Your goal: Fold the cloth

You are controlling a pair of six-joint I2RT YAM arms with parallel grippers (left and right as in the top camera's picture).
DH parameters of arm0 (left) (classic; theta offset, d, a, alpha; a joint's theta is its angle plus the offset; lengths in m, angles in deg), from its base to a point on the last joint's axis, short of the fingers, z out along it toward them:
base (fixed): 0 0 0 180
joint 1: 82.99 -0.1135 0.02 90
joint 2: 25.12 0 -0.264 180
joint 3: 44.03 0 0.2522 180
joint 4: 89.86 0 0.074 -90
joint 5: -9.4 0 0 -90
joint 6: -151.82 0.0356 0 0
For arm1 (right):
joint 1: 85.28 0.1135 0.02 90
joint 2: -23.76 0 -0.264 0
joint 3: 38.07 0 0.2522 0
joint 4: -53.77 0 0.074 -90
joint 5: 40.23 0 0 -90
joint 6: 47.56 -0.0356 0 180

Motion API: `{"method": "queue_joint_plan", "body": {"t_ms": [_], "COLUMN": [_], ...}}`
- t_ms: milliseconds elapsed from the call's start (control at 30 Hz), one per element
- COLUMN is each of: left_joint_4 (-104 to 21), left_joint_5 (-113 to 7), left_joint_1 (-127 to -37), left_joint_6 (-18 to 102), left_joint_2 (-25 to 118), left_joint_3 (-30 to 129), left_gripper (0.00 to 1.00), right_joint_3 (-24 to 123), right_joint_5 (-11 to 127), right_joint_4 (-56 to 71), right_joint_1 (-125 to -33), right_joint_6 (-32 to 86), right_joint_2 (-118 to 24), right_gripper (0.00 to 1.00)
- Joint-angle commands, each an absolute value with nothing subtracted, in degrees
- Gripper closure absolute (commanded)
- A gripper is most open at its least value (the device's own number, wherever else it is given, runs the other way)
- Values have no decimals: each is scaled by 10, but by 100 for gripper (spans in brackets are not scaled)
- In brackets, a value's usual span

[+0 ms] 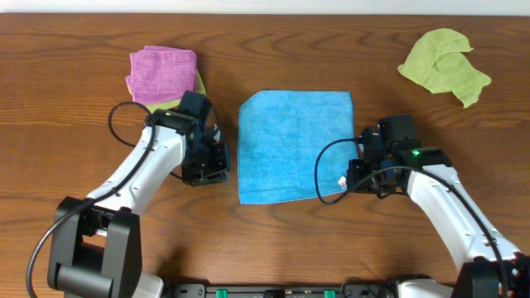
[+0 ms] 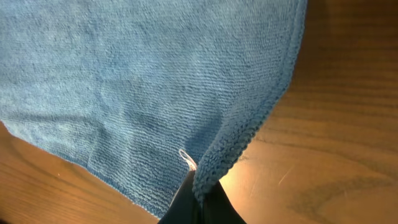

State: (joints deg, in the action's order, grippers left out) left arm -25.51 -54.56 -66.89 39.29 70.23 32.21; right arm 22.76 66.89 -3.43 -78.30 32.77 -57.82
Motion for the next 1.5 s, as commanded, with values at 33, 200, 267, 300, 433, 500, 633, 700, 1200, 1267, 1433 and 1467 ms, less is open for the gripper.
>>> {"method": "queue_joint_plan", "body": {"t_ms": [33,200,267,300,433,500,633,700,1200,1267,1433,1467], "left_joint_4": [-284,-384,-428,-445,-489,-497,-523,-543,-670,-679,-680,-680], "left_joint_5": [-570,-503,-472,-458,-443,-443,-443,-442,-404,-424,-457,-462], "left_joint_1": [-661,-661,-661,-661,-661,-661,-661,-661,-639,-620,-596,-593], "left_joint_6": [354,295,272,269,268,268,256,245,184,171,165,165], "left_joint_2": [695,695,695,695,695,695,695,695,695,695,695,697], "left_joint_3": [298,206,175,166,151,146,126,115,46,46,46,46], "left_gripper": [94,86,82,78,51,42,33,32,36,36,48,55], "right_joint_3": [223,223,223,223,223,223,223,224,224,223,223,223], "right_joint_5": [670,674,678,679,685,685,685,684,684,685,685,685], "right_joint_4": [-24,-22,-21,-21,-20,-19,-19,-19,-12,-8,-8,-8], "right_joint_1": [-773,-773,-773,-773,-773,-773,-773,-773,-773,-773,-773,-773], "right_joint_6": [315,311,311,311,311,306,306,302,285,278,276,277], "right_joint_2": [-571,-569,-565,-562,-549,-543,-528,-522,-519,-519,-519,-519], "right_gripper": [99,99,99,99,99,99,99,99,99,99,99,99]}}
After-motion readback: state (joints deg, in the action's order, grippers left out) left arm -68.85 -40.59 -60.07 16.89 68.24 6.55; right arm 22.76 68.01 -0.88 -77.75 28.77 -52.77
